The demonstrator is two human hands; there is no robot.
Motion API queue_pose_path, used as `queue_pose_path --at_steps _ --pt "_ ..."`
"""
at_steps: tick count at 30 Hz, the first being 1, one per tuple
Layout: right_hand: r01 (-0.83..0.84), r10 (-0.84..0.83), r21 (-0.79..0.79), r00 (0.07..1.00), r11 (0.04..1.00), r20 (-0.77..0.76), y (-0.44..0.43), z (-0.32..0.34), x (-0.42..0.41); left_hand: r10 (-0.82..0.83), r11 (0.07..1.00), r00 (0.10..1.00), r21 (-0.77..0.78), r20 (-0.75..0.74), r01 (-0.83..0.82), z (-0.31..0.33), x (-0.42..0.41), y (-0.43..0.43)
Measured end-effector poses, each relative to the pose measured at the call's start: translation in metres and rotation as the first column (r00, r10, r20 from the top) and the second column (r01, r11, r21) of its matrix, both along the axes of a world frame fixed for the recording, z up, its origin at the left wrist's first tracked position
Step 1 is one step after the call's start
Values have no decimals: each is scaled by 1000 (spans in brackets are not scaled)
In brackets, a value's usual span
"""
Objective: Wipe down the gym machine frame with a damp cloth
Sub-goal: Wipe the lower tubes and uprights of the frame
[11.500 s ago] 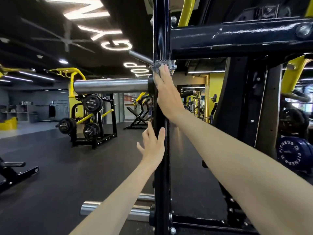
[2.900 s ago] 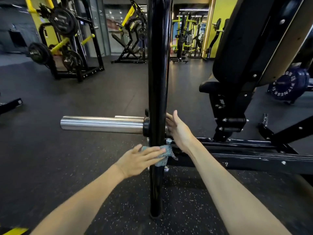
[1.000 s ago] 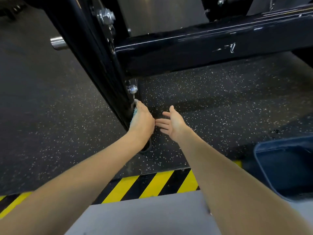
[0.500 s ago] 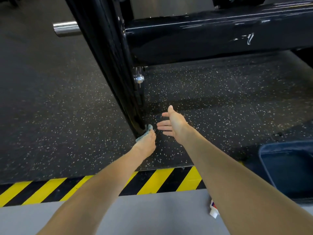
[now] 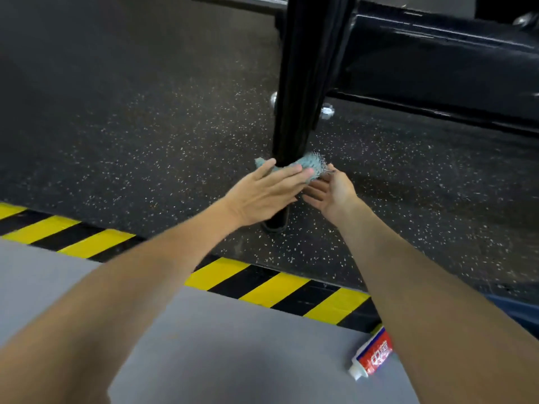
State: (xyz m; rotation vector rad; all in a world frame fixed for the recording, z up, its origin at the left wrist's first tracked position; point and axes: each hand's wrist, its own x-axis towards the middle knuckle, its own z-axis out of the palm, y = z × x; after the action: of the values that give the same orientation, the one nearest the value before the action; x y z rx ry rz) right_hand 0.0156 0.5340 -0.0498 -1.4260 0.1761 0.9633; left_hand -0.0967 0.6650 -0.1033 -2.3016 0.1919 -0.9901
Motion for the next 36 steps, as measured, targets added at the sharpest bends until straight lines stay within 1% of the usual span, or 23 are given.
queue_pose_path --at_steps 2,3,4,5,6,7,8,9,10,12,13,15,17,20,21,23,26,28,30,31,32,34,36 --pt "-7 7 0 1000 1000 12 7 -7 2 47 974 996 -224 74 -29 -28 6 -15" --pt "-1 2 -24 999 1000 34 9 -11 3 86 930 992 -366 95 -46 -38 10 -23" --pt "3 0 -49 999 999 52 11 -14 4 136 839 985 -541 107 -57 -45 13 -35" --pt "3 1 -67 998 998 57 12 -18 4 213 674 972 -735 99 -73 -49 14 -48" --pt "2 2 -76 999 997 48 13 -21 4 291 403 955 -913 57 -68 -48 15 -63" --pt "-1 4 -80 999 997 33 13 -23 4 329 90 944 -995 -10 -42 -45 14 -76" --pt "-10 12 -82 1000 997 20 13 -25 2 315 -140 948 -990 -43 1 -44 15 -83" --pt "-26 27 -83 1000 996 10 12 -27 1 291 -259 955 -965 -50 28 -45 16 -86" --pt "-48 49 -86 999 995 6 11 -29 -1 283 -321 957 -946 -55 41 -47 16 -86" --pt "-96 96 -89 995 991 0 9 -30 -6 274 -402 959 -914 -69 49 -52 16 -86" --pt "-119 119 -89 993 989 -9 9 -30 -7 266 -486 960 -872 -86 57 -55 15 -88" --pt "-142 141 -83 990 986 -22 8 -29 -7 253 -668 958 -741 -135 71 -61 14 -95" --pt "-141 139 -82 990 987 -29 8 -25 -7 286 -786 940 -607 -187 119 -63 15 -98" --pt "-118 116 -64 992 991 -43 7 -20 -11 402 -875 876 -394 -267 281 -56 27 -89" --pt "-109 107 -63 993 992 -47 7 -19 -14 435 -884 854 -317 -285 344 -53 31 -87" --pt "-76 74 -65 996 995 -45 9 -18 -17 472 -879 831 -225 -295 420 -53 35 -87" --pt "-14 11 -84 999 996 -33 17 -11 -19 453 -892 850 -141 -271 430 -65 38 -88" --pt "38 -39 -89 999 995 -14 24 -1 -20 472 -882 851 -126 -233 454 -77 44 -81" --pt "66 -67 -101 998 993 -11 31 8 -23 502 -865 839 -119 -210 487 -59 49 -75" --pt "74 -74 -102 997 992 -5 33 9 -25 522 -852 826 -98 -213 514 -40 49 -75" --pt "89 -89 -98 996 991 7 34 9 -27 536 -842 810 -84 -237 532 -38 54 -74" --pt "167 -155 -105 982 980 106 34 5 -30 572 -811 790 -10 -223 585 -31 61 -69" --pt "278 -245 -124 941 952 233 26 9 -30 557 -797 798 119 -231 592 12 50 -66"
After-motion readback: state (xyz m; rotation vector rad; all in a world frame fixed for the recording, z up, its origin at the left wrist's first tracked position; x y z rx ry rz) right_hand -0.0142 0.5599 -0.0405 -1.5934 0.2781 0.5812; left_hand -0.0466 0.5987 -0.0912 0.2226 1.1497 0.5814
